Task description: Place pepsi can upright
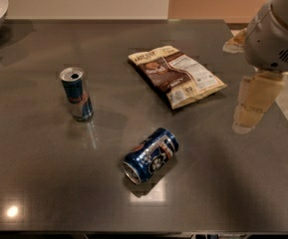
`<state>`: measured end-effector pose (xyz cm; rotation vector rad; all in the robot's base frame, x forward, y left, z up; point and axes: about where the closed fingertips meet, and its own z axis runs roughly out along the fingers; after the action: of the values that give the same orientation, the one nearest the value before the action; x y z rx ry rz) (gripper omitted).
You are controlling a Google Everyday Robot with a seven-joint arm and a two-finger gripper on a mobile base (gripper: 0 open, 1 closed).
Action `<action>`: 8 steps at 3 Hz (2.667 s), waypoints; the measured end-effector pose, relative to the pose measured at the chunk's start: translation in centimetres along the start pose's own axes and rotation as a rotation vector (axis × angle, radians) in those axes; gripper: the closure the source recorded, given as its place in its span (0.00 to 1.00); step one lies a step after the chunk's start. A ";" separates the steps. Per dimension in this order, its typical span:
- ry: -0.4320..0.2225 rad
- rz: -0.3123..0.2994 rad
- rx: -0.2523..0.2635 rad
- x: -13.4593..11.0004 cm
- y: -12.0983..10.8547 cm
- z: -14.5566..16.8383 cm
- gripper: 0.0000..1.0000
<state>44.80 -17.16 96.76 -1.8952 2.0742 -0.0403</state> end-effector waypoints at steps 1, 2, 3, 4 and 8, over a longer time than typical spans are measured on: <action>-0.047 -0.143 -0.037 -3.8 0.7 2.1 0.00; -0.094 -0.292 -0.074 -7.3 2.3 3.8 0.00; -0.125 -0.465 -0.111 -10.3 5.0 5.3 0.00; -0.125 -0.609 -0.161 -12.2 7.5 7.2 0.00; -0.003 -0.806 -0.288 -13.5 12.3 13.7 0.11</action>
Offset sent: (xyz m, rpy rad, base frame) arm -0.0236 0.1295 -0.0463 0.0287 0.0166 0.5411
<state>37.27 0.14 83.87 -2.7751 1.2290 0.0773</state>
